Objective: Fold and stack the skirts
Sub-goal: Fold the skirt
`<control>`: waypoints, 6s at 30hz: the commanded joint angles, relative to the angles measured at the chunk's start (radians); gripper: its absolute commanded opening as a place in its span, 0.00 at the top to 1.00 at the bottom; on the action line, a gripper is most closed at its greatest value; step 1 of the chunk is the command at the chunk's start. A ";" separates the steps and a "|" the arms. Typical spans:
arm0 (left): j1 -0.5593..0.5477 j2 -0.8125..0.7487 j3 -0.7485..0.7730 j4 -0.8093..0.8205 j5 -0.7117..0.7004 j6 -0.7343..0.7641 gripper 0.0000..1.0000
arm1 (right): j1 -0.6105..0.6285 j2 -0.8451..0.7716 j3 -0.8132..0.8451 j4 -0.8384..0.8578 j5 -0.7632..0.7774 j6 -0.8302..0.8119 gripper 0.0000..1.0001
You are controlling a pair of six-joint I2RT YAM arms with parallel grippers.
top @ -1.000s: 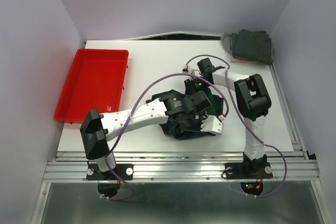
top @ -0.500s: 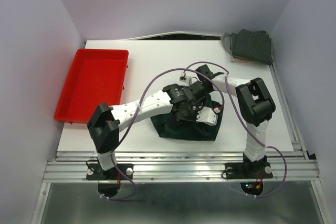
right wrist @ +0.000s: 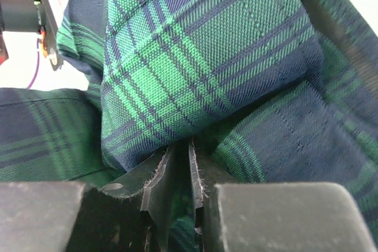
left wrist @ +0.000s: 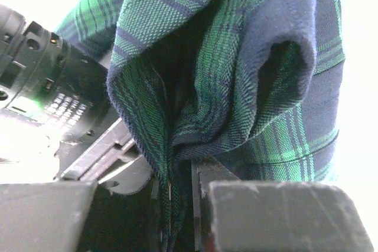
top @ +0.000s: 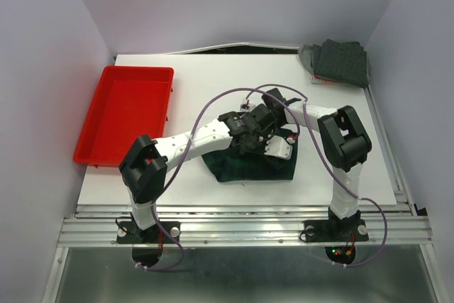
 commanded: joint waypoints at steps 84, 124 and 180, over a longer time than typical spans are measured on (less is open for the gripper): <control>0.620 -0.221 -0.337 0.406 0.679 -0.777 0.01 | -0.157 0.333 0.329 0.019 -0.088 0.123 0.79; 0.637 -0.238 -0.530 0.753 0.855 -1.107 1.00 | -0.138 0.308 0.229 0.019 -0.156 0.098 0.94; 0.605 0.219 -0.446 0.928 0.513 -1.251 1.00 | -0.345 0.130 0.583 0.010 0.321 0.219 0.62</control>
